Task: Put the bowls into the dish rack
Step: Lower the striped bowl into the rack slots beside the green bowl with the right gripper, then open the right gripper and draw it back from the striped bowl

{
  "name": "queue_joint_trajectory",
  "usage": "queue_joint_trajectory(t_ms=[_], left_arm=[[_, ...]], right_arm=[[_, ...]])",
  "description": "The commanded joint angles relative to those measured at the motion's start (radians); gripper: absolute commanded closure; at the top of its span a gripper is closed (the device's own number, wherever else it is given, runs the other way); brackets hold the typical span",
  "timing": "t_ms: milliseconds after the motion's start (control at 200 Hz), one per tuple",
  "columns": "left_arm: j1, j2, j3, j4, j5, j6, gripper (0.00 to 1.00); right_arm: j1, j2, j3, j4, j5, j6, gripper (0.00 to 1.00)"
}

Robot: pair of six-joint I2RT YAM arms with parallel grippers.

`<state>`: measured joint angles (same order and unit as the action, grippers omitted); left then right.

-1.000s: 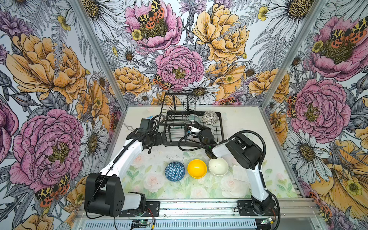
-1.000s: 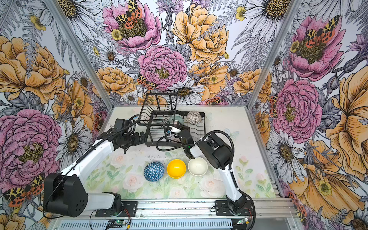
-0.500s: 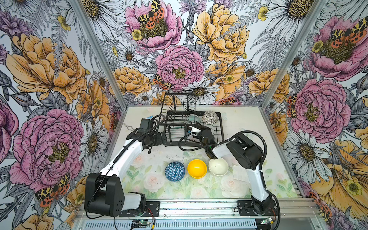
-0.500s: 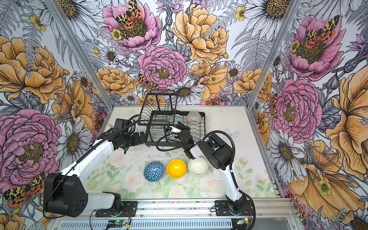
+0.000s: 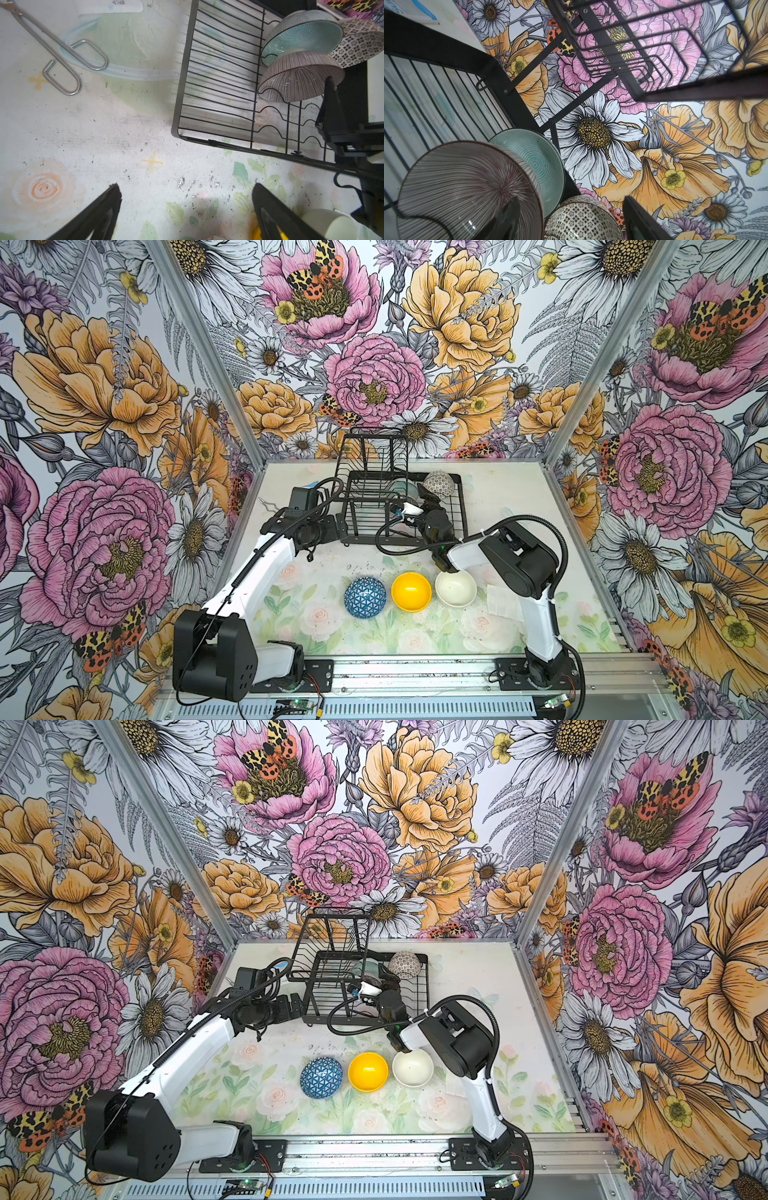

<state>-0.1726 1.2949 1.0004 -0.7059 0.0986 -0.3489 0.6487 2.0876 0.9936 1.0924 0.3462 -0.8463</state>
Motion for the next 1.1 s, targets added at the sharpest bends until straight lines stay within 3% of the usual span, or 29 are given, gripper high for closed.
queue_joint_trajectory(t_ms=[0,210,816,976,1096], left_arm=[[0.002,-0.026,-0.012,0.014,0.006,0.013,0.01],[-0.005,-0.042,-0.016,0.013,0.007,0.008,0.01],[-0.052,-0.069,-0.01,-0.026,-0.022,0.004,0.01],[-0.106,-0.057,0.028,-0.062,-0.075,0.011,0.01],[-0.156,-0.047,0.054,-0.067,-0.096,0.011,0.01]], right_arm=[[-0.001,-0.063,-0.025,0.037,0.005,0.029,0.1],[0.0,-0.127,-0.085,0.024,0.019,0.066,0.01],[-0.001,-0.382,-0.237,-0.128,0.121,0.242,0.01],[-0.002,-0.467,-0.218,-0.326,0.199,0.329,0.01],[-0.018,-0.567,-0.146,-0.611,0.287,0.564,0.01]])
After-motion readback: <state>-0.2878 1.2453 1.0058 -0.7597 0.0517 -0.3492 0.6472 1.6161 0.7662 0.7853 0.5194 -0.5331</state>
